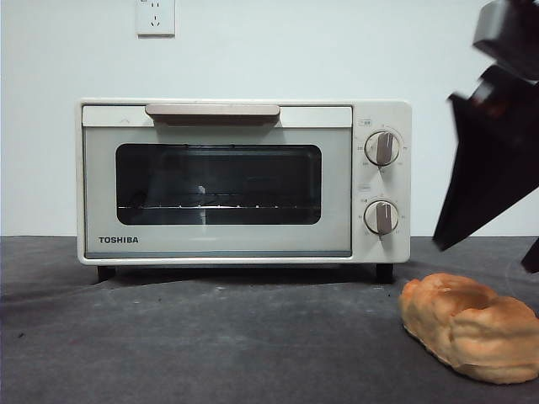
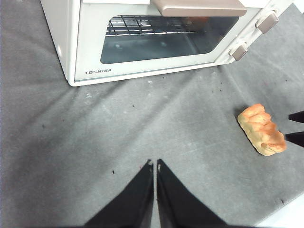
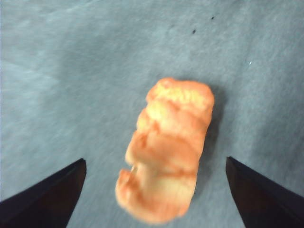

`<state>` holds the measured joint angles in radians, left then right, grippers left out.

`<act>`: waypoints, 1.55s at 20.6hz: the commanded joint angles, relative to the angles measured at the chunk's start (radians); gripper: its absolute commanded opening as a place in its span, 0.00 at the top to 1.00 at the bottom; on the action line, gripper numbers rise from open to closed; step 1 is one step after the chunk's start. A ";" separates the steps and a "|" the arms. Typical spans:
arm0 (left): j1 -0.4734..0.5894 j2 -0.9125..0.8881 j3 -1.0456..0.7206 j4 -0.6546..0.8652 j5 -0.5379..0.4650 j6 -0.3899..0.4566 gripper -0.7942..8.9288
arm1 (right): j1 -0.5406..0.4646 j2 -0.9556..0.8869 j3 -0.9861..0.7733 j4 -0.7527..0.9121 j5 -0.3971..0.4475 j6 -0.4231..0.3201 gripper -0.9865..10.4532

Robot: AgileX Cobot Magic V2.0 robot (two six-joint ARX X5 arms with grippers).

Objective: The left arm flap open the oven, the right arm pick bread and place it into oven, the left arm flap close the oven

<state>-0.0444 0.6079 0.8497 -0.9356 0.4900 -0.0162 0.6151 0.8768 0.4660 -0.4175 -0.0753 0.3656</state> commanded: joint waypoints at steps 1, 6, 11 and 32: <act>-0.002 0.005 0.019 0.008 0.004 0.012 0.90 | 0.034 0.072 -0.002 0.053 0.037 0.021 0.50; -0.002 0.005 0.019 0.008 0.004 0.012 0.90 | 0.057 0.237 -0.002 0.172 0.110 0.024 0.50; -0.002 0.005 0.019 0.008 0.004 0.012 0.90 | 0.060 0.323 -0.002 0.212 0.111 0.023 0.62; -0.216 0.184 0.033 0.435 -0.019 -0.189 0.90 | 0.060 -0.018 0.167 -0.011 0.092 0.011 0.80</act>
<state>-0.2531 0.7803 0.8604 -0.5247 0.4744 -0.1875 0.6666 0.8593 0.6155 -0.4290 0.0181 0.3748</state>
